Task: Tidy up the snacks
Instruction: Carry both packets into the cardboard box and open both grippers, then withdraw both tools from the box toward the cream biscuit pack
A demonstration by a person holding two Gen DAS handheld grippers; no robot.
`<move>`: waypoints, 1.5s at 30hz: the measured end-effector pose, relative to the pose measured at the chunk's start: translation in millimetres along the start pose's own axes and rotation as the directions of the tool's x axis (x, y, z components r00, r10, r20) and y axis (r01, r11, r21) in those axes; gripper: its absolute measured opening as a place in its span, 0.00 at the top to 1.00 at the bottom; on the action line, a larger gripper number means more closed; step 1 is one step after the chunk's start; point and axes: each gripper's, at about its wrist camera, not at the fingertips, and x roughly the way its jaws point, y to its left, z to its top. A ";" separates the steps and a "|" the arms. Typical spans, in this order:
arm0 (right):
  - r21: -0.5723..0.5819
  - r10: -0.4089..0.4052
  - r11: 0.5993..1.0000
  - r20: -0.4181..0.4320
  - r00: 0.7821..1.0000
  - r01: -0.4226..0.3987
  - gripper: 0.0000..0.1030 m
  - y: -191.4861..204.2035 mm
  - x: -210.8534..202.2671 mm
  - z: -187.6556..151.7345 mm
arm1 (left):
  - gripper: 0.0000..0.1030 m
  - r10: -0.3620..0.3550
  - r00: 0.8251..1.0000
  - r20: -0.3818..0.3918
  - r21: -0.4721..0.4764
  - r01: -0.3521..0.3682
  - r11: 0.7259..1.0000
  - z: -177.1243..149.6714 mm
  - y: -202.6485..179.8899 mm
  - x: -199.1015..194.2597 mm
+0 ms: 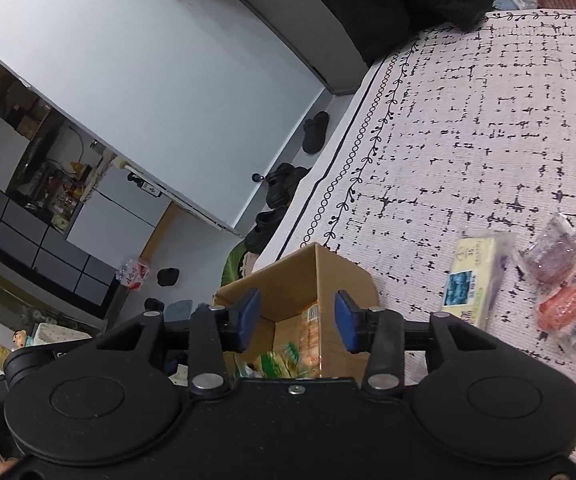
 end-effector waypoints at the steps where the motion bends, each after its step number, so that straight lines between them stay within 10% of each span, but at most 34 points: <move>1: 0.000 -0.005 1.000 -0.004 1.000 0.005 0.58 -0.2 -0.9 -0.4 | 0.72 0.005 1.000 0.003 0.004 -0.005 1.000 -1.0 0.0 -2.7; 8: -0.009 -0.058 0.998 -0.029 0.998 0.058 0.46 -1.9 -13.7 -1.8 | 0.34 0.032 0.999 0.021 0.013 -0.033 0.999 -11.0 -2.6 -18.4; 26: 0.067 -0.117 0.990 -0.045 0.992 0.120 0.11 -34.0 -66.6 2.3 | 0.00 0.048 0.997 0.054 0.105 -0.054 0.993 -54.9 -36.5 -52.9; 45: 0.191 -0.095 0.977 -0.016 0.995 0.096 0.00 -91.1 -113.8 14.8 | 0.00 -0.016 0.999 0.038 0.204 0.008 0.979 -98.7 -95.2 -65.4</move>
